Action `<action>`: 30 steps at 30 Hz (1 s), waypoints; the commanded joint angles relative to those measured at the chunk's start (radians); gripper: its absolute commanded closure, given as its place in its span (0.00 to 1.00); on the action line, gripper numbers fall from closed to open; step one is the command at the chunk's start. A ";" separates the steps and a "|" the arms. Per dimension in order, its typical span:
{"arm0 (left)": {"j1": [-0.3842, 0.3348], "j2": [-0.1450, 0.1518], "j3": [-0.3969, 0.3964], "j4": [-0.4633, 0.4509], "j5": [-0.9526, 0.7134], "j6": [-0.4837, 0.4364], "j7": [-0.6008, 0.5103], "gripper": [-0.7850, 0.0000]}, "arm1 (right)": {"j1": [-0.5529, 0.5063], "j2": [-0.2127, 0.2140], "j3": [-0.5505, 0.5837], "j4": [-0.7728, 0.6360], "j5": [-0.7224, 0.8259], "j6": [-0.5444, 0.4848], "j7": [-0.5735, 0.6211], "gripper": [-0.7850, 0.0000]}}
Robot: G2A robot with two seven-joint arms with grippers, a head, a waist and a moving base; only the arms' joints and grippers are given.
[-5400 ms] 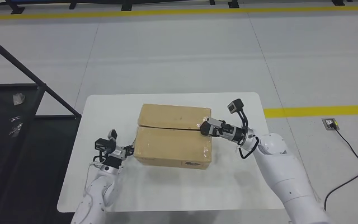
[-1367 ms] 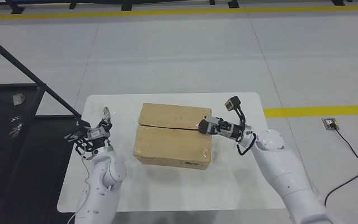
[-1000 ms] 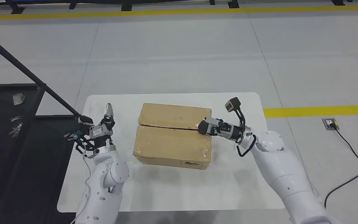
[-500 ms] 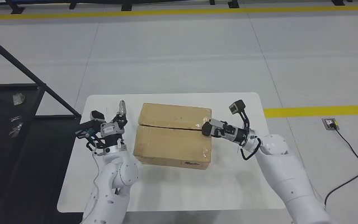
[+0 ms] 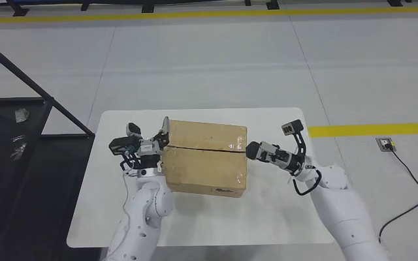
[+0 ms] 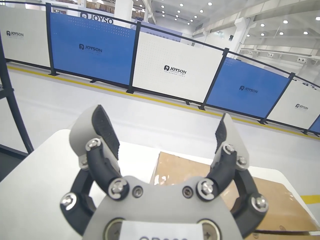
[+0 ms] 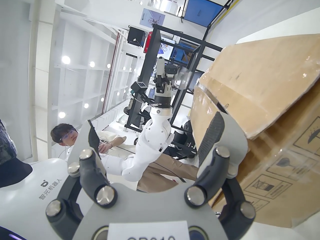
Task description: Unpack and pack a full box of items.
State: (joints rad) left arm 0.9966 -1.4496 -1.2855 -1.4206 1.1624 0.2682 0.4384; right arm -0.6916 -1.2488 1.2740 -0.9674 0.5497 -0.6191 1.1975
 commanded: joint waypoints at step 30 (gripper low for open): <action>0.133 0.038 -0.355 -0.071 -0.082 -0.191 0.043 0.00 | -0.005 0.013 -0.022 -0.036 -0.014 0.051 -0.039 0.00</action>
State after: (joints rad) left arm 1.1163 -1.4185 -1.5965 -1.5037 1.0797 0.1079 0.4838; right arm -0.7010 -1.2347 1.2549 -1.0085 0.5335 -0.5678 1.1572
